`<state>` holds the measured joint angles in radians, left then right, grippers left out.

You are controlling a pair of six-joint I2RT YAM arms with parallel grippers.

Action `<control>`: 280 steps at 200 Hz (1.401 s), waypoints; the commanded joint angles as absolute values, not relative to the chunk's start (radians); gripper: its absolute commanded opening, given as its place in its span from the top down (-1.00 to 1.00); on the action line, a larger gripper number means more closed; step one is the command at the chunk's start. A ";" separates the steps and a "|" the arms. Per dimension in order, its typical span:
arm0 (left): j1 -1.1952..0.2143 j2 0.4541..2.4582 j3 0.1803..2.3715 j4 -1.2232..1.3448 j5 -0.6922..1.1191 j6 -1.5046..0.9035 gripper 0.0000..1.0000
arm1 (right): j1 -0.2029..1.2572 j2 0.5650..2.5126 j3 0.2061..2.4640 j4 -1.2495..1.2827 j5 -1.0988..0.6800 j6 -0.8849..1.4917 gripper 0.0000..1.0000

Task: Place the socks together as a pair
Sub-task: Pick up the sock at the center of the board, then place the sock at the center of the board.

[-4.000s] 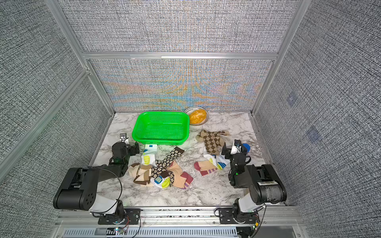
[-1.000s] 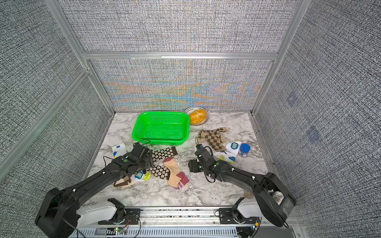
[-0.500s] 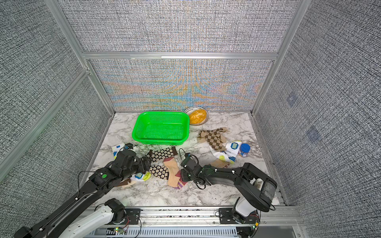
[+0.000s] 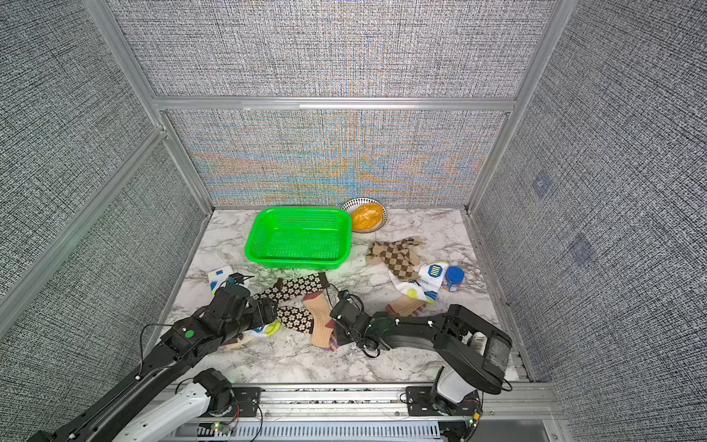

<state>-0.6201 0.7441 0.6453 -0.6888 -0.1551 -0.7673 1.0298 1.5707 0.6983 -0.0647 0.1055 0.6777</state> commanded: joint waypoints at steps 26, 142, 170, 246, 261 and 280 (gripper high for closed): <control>-0.621 0.719 0.647 -0.721 -0.167 -0.758 -0.81 | 1.046 1.478 0.768 -0.287 0.173 0.659 1.00; -0.620 0.704 0.624 -0.675 -0.137 -0.753 -0.81 | 1.108 1.385 1.336 -0.407 0.106 0.417 1.00; -0.621 0.724 0.626 -0.656 -0.143 -0.747 -0.80 | 1.108 1.369 1.374 -0.385 0.115 0.401 1.00; -0.671 1.023 0.598 -0.387 -0.099 -0.768 -0.77 | 0.829 1.066 0.847 -0.328 0.061 0.505 1.00; -0.686 1.143 0.625 -0.341 -0.099 -0.771 -0.76 | 0.738 1.024 0.728 -0.303 0.022 0.504 1.00; -0.689 1.270 0.657 -0.294 -0.098 -0.786 -0.76 | 0.652 1.003 0.650 -0.281 -0.013 0.495 1.00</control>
<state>-0.6861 1.1564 0.6250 -0.4072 -0.1032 -0.7643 0.7265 1.0275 0.7197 -0.3294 0.0566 0.4866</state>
